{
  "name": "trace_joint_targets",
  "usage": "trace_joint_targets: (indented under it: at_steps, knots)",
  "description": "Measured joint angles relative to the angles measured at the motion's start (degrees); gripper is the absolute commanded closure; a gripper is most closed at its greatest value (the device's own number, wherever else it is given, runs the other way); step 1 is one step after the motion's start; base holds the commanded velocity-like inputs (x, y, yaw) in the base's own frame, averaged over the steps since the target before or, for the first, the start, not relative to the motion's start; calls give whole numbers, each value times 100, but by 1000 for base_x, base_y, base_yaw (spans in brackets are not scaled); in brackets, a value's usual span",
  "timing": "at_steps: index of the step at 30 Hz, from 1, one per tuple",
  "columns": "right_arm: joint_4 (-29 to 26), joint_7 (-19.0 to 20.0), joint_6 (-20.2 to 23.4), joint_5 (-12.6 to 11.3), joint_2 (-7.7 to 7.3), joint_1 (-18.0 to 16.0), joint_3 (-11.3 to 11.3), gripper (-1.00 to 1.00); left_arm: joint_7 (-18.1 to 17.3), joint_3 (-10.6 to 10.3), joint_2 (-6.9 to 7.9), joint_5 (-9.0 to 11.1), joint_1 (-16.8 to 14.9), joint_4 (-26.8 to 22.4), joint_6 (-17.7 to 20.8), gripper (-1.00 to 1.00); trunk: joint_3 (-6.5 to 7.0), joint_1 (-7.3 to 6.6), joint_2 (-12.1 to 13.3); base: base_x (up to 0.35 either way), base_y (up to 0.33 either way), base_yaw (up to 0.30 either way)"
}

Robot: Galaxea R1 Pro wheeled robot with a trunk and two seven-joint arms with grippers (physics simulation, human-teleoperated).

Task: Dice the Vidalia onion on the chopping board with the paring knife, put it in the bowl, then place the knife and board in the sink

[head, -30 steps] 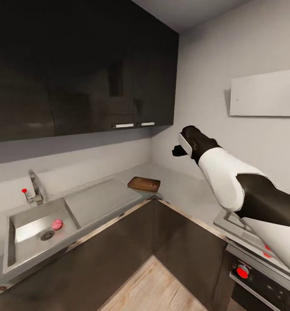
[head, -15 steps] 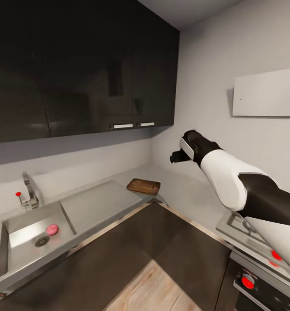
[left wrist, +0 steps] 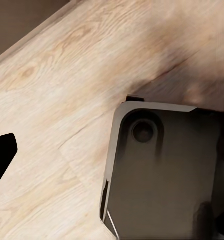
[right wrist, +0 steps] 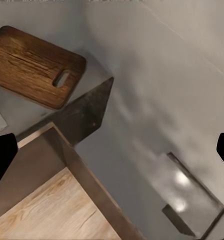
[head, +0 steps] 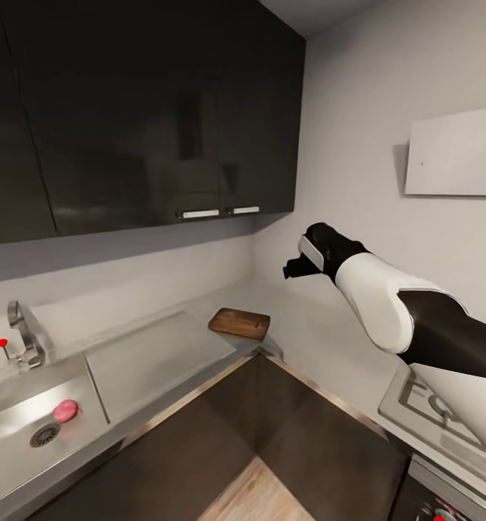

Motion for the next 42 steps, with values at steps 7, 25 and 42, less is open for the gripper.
trace_joint_targets:
  at_steps: [7, 25, 42]
  knots:
    - [69, 3, -2, 1, 2, -1, 6, -100, 0, 0, 0, 0, 0, 16, 4, -100, -1, 0, 0, 309, -147, 0]
    - [86, 2, -2, 2, 14, 0, 9, -100, 0, -7, 4, 0, 0, 21, 4, -100, 0, 0, 0, 281, -198, 0]
    - [86, 2, -10, 2, 11, 0, 9, -100, -1, -7, 4, 0, 0, 19, 3, -100, 0, 0, 0, 283, 50, 0]
